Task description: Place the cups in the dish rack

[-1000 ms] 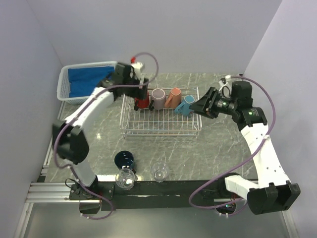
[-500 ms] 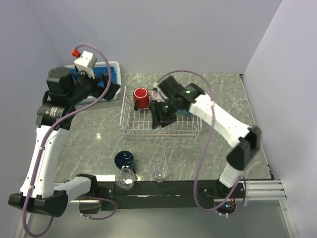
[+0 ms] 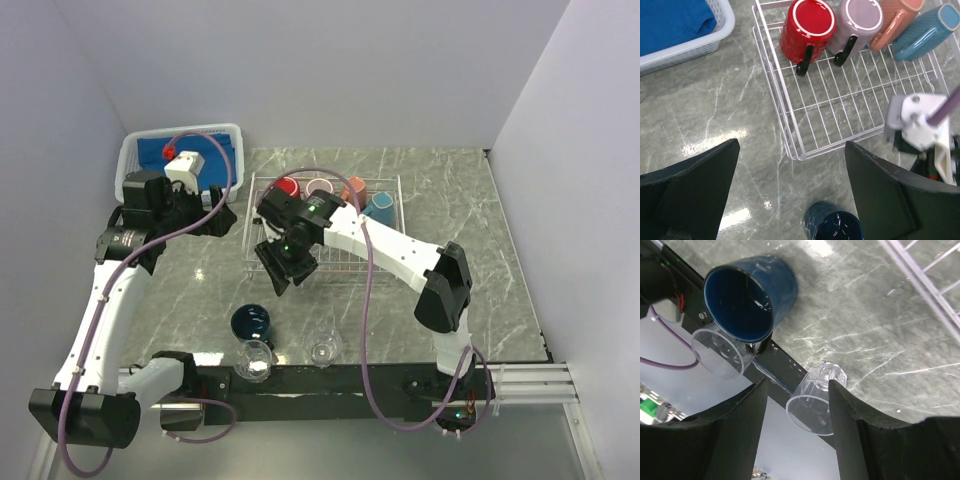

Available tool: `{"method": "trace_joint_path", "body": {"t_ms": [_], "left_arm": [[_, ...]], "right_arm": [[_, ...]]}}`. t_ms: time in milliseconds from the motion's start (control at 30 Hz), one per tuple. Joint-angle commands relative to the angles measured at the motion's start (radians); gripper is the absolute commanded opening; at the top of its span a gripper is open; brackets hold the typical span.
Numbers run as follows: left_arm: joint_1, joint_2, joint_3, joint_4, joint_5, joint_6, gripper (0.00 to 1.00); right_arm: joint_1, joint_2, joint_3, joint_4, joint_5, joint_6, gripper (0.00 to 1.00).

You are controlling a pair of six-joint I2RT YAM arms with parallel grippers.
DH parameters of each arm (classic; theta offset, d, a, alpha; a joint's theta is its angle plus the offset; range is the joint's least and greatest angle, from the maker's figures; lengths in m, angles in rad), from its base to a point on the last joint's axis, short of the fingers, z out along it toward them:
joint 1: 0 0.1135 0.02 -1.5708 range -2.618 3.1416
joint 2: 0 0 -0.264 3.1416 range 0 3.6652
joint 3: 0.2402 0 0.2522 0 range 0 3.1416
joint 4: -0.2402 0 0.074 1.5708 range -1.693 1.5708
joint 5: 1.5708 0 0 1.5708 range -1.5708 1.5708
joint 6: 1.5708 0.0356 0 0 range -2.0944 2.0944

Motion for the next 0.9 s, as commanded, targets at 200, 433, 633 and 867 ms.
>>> {"method": "trace_joint_path", "body": {"t_ms": [200, 433, 633, 867], "left_arm": [[0.013, -0.043, -0.004, 0.046, -0.047, -0.034, 0.92], [0.013, -0.052, 0.045, -0.032, -0.040, -0.038, 0.92], [0.013, -0.064, 0.063, -0.072, -0.032, -0.019, 0.92], [0.013, -0.060, 0.080, -0.078, -0.020, -0.016, 0.92]], "right_arm": [[0.140, 0.050, 0.009, 0.080, 0.090, 0.011, 0.59], [0.149, 0.065, -0.079, 0.199, 0.087, 0.046, 0.59], [0.147, 0.106, -0.074, 0.257, 0.098, 0.066, 0.58], [0.147, 0.175, -0.082, 0.314, 0.106, 0.068, 0.55]]}}
